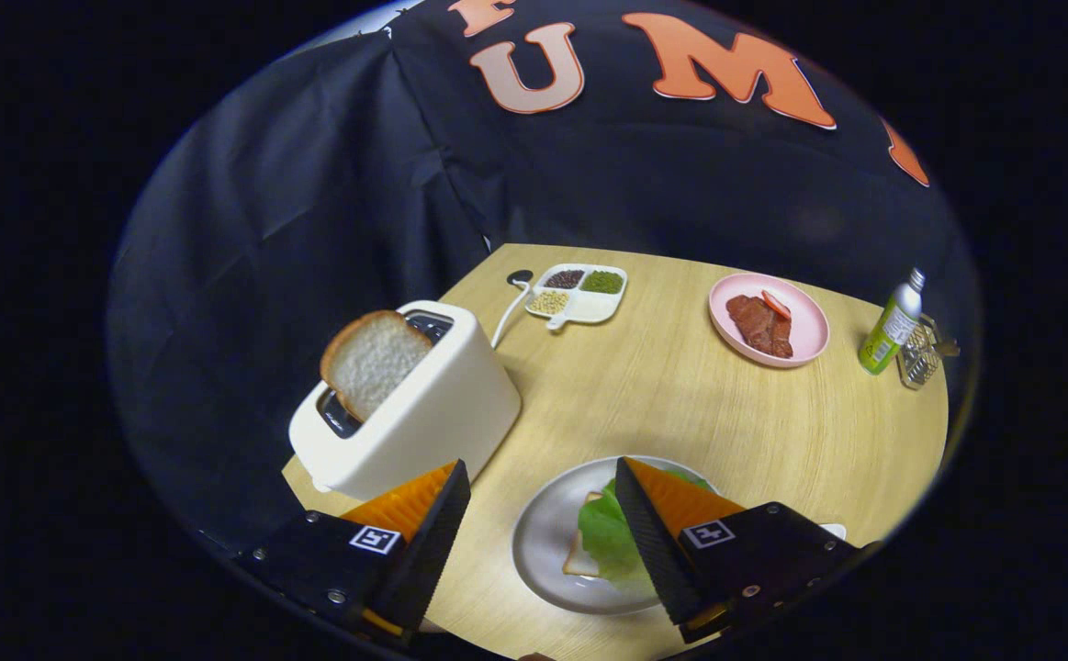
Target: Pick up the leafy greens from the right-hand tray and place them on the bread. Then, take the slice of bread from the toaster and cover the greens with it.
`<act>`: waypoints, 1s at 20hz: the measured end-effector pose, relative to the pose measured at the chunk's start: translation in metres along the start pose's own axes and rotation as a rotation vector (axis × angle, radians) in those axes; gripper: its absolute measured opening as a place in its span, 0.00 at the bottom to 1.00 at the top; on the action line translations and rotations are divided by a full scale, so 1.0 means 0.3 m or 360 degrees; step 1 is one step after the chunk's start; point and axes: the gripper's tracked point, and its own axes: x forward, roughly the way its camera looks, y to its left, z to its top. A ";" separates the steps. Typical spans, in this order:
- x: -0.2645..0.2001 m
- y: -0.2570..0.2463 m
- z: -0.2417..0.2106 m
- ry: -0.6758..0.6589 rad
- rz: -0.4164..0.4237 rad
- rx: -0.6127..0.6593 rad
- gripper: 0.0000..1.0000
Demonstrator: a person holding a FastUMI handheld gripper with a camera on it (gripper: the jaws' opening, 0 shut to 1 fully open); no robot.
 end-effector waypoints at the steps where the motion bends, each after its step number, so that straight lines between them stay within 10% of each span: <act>1: -0.006 0.046 0.028 0.0008 0.0029 -0.0007 0.96; 20: 0.208 0.440 0.225 0.0203 0.0083 -0.0019 0.94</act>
